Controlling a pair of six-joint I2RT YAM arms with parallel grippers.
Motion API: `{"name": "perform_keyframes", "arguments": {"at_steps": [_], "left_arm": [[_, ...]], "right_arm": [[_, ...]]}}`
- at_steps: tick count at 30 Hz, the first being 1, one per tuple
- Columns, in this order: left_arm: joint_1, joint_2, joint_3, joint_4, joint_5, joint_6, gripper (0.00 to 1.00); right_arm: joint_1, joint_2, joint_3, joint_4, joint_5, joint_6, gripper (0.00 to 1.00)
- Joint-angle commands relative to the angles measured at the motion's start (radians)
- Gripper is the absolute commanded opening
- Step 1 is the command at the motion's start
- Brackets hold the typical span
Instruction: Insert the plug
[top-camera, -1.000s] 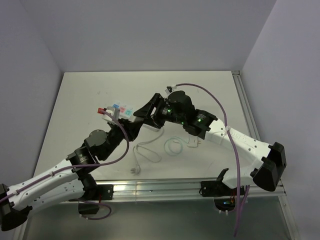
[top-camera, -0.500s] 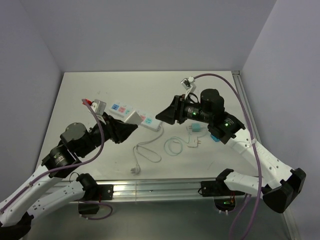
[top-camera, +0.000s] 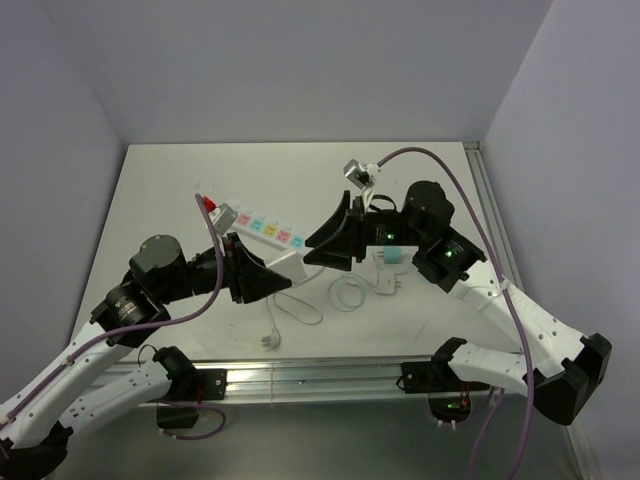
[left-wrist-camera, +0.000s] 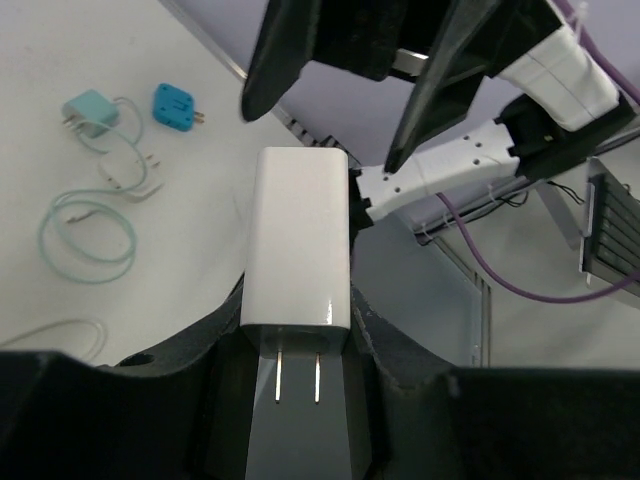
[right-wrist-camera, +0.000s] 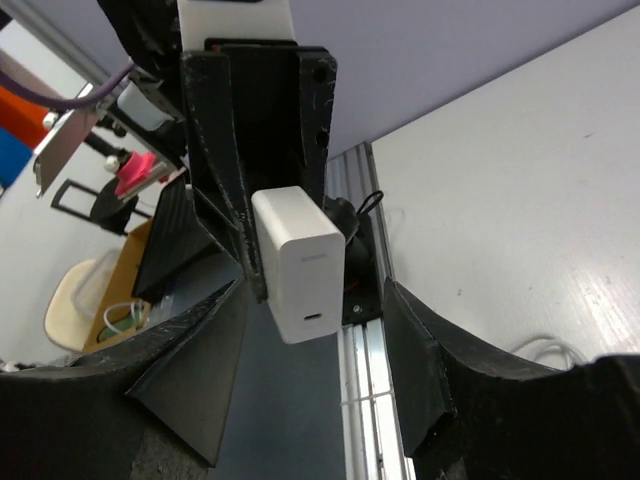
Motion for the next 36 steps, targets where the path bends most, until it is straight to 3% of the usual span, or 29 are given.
{"name": "perform_keyframes", "arguments": {"at_steps": [1, 7, 13, 22, 28, 36], "left_arm": [[0.005, -0.009, 0.003, 0.164, 0.121, -0.044, 0.00], [0.005, -0.002, -0.005, 0.172, 0.128, -0.052, 0.00], [0.005, -0.002, -0.010, 0.177, 0.124, -0.047, 0.00], [0.005, -0.002, -0.008, 0.205, 0.141, -0.050, 0.00], [0.005, -0.003, -0.026, 0.214, 0.148, -0.059, 0.00], [0.005, 0.011, -0.017, 0.215, 0.150, -0.055, 0.00]], "right_arm": [[0.043, 0.037, 0.073, -0.012, -0.019, -0.062, 0.64], [0.059, 0.063, 0.060, 0.054, -0.073, -0.021, 0.64], [0.074, 0.077, 0.040, 0.145, -0.136, 0.053, 0.51], [0.099, 0.092, 0.035, 0.151, -0.156, 0.057, 0.46], [0.100, 0.100, 0.035, 0.218, -0.162, 0.116, 0.37], [0.116, 0.133, 0.061, 0.208, -0.212, 0.108, 0.41]]}}
